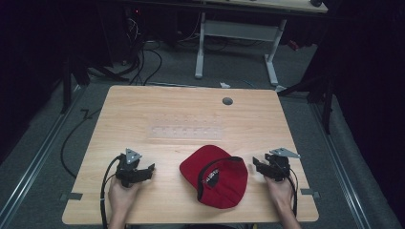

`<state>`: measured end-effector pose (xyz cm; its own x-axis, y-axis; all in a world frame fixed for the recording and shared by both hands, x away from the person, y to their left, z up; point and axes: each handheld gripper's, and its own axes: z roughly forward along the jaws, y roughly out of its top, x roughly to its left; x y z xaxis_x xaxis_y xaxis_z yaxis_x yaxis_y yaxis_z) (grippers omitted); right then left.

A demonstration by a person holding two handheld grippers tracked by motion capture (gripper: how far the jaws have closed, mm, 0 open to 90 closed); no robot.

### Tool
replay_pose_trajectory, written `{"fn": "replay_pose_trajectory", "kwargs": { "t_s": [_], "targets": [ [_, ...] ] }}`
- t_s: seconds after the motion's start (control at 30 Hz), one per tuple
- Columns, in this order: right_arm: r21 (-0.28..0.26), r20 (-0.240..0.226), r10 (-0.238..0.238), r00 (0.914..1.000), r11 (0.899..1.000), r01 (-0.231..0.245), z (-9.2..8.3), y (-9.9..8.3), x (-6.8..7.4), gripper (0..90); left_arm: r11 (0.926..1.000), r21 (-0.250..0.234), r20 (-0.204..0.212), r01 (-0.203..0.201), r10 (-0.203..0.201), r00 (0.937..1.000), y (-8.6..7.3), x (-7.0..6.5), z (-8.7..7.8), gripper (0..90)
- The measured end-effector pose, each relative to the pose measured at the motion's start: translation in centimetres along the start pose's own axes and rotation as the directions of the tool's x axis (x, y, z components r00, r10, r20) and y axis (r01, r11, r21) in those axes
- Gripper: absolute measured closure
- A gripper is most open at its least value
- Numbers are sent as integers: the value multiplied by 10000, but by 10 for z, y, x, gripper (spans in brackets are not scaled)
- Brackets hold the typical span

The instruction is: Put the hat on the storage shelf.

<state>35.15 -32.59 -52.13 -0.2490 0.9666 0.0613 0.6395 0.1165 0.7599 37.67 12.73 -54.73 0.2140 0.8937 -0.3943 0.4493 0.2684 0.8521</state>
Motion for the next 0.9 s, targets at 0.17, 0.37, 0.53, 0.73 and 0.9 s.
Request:
{"fn": "replay_pose_trajectory", "kwargs": {
  "t_s": [0.17,0.37,0.53,0.73,0.9],
  "targets": [
    [-49,-398,61,9992,10000,-63,-6,1,2,403,10000,-1,1,-3,3,10000,0,0,0,258],
    [-458,-1130,22,9936,9989,-74,-24,2,8,394,10000,-2,0,3,-3,10000,0,0,0,258],
    [-828,-1422,-191,9897,9965,73,-35,3,16,382,10000,-4,-1,2,-2,10000,0,0,0,258],
    [-1225,-1933,-968,9764,9897,739,-45,9,35,346,10000,-4,0,5,-5,10000,0,0,0,258],
    [-1241,-2212,-1423,9648,9854,1169,-39,13,47,319,10000,-1,0,3,-3,10000,0,0,0,258]
  ]
}}
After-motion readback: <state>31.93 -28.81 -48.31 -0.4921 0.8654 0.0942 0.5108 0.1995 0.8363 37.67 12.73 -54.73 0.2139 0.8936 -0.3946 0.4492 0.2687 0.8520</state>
